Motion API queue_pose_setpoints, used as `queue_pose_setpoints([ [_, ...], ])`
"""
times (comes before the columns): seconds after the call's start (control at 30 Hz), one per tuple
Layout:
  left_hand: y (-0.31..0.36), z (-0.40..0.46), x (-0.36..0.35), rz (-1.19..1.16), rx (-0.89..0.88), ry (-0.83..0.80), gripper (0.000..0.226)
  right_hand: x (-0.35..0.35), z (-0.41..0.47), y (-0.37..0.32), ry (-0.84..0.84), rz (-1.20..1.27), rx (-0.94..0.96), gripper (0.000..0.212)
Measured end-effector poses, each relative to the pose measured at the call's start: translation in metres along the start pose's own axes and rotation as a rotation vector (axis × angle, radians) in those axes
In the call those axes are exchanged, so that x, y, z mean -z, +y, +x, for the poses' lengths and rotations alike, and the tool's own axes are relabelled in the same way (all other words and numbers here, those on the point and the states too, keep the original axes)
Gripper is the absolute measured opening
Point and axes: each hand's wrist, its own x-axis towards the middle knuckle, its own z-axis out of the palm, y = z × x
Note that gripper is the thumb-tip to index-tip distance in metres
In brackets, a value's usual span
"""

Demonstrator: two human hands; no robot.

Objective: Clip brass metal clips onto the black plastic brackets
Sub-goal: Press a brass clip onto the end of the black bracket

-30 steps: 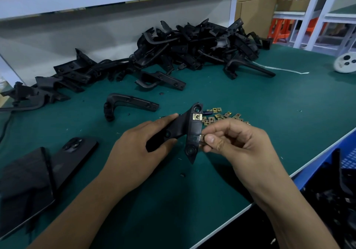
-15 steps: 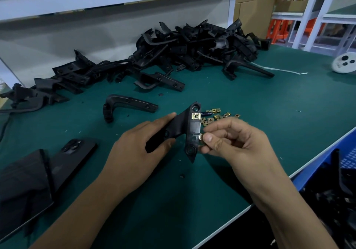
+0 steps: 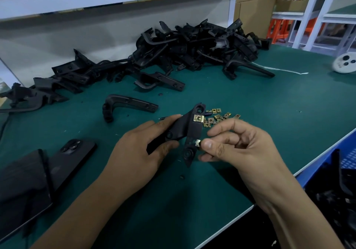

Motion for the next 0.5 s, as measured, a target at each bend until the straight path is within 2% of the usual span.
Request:
queue_pose_setpoints([
  [0.27, 0.016, -0.001, 0.000, 0.367, 0.001, 0.142, 0.059, -0.011, 0.002, 0.012, 0.189, -0.115, 0.041, 0.020],
  [0.37, 0.018, 0.000, -0.004, 0.372, 0.011, 0.162, 0.059, -0.011, 0.002, 0.014, 0.204, -0.111, 0.041, 0.019],
  [0.5, 0.018, -0.001, -0.007, 0.237, 0.061, 0.079, 0.060, -0.007, 0.003, 0.012, 0.152, -0.129, 0.044, 0.020],
])
